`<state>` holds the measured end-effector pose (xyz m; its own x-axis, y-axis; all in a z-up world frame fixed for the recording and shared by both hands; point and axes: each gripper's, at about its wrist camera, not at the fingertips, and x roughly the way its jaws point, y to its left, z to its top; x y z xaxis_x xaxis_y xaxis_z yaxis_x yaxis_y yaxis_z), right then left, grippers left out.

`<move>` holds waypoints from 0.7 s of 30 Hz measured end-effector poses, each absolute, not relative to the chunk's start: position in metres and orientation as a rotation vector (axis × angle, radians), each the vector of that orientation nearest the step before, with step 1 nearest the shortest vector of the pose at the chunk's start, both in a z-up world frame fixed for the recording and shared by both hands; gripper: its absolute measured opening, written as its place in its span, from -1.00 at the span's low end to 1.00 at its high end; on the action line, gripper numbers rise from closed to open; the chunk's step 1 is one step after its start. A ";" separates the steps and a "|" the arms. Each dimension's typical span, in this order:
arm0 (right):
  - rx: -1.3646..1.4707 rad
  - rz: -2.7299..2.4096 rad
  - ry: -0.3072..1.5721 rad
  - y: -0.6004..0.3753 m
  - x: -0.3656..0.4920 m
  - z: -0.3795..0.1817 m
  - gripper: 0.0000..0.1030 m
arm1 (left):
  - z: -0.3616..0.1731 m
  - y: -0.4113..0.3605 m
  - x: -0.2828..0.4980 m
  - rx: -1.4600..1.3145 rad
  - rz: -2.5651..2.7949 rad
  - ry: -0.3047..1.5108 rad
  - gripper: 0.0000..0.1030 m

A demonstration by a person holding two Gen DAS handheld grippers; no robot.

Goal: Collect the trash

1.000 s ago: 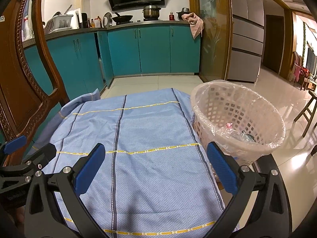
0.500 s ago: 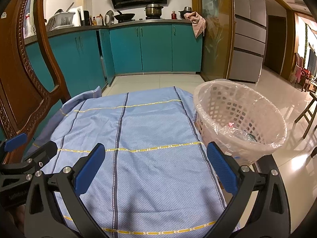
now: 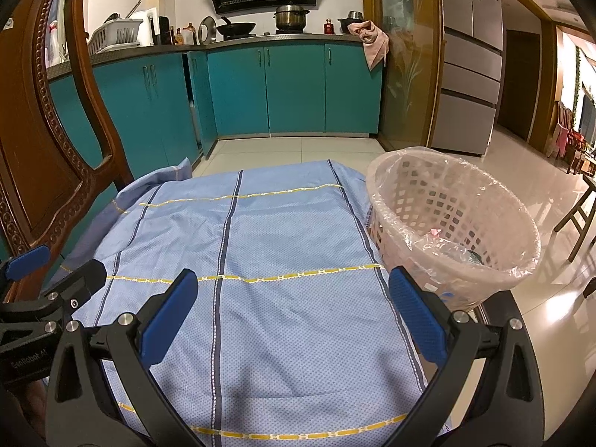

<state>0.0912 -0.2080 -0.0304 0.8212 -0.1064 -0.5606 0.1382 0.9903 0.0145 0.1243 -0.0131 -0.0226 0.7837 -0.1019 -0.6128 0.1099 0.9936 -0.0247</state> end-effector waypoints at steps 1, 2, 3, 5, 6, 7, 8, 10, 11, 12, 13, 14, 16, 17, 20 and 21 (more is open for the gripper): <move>0.055 -0.131 0.593 -0.208 0.091 -0.031 0.94 | -0.023 -0.013 0.124 0.012 -0.114 0.661 0.95; 0.054 -0.131 0.593 -0.207 0.091 -0.030 0.94 | -0.023 -0.013 0.124 0.012 -0.112 0.663 0.95; 0.055 -0.130 0.594 -0.208 0.091 -0.031 0.94 | -0.023 -0.013 0.124 0.012 -0.109 0.664 0.95; 0.054 -0.132 0.592 -0.208 0.091 -0.030 0.94 | -0.023 -0.012 0.125 0.009 -0.107 0.666 0.95; 0.055 -0.132 0.592 -0.208 0.091 -0.031 0.94 | -0.024 -0.011 0.124 0.008 -0.106 0.667 0.95; 0.057 -0.131 0.594 -0.208 0.091 -0.031 0.94 | -0.024 -0.011 0.125 0.009 -0.106 0.668 0.95; 0.057 -0.131 0.594 -0.207 0.091 -0.031 0.94 | -0.023 -0.012 0.125 0.009 -0.107 0.669 0.95; 0.054 -0.132 0.593 -0.207 0.091 -0.030 0.94 | -0.024 -0.012 0.125 0.010 -0.107 0.670 0.95; 0.055 -0.130 0.593 -0.208 0.091 -0.030 0.94 | -0.024 -0.013 0.125 0.011 -0.107 0.671 0.95; 0.054 -0.130 0.593 -0.207 0.091 -0.031 0.94 | -0.024 -0.012 0.125 0.011 -0.107 0.671 0.95; 0.054 -0.132 0.593 -0.208 0.091 -0.030 0.94 | -0.023 -0.012 0.125 0.010 -0.107 0.671 0.95; 0.055 -0.131 0.594 -0.208 0.091 -0.031 0.94 | -0.023 -0.012 0.125 0.011 -0.106 0.672 0.95; 0.056 -0.131 0.595 -0.208 0.091 -0.031 0.94 | -0.023 -0.012 0.124 0.007 -0.108 0.670 0.95; 0.055 -0.131 0.595 -0.207 0.091 -0.031 0.94 | -0.023 -0.012 0.125 0.006 -0.109 0.669 0.95; 0.056 -0.131 0.595 -0.208 0.091 -0.031 0.94 | -0.024 -0.012 0.125 0.007 -0.104 0.667 0.95; 0.055 -0.131 0.595 -0.207 0.091 -0.031 0.94 | -0.024 -0.011 0.124 0.002 -0.100 0.664 0.95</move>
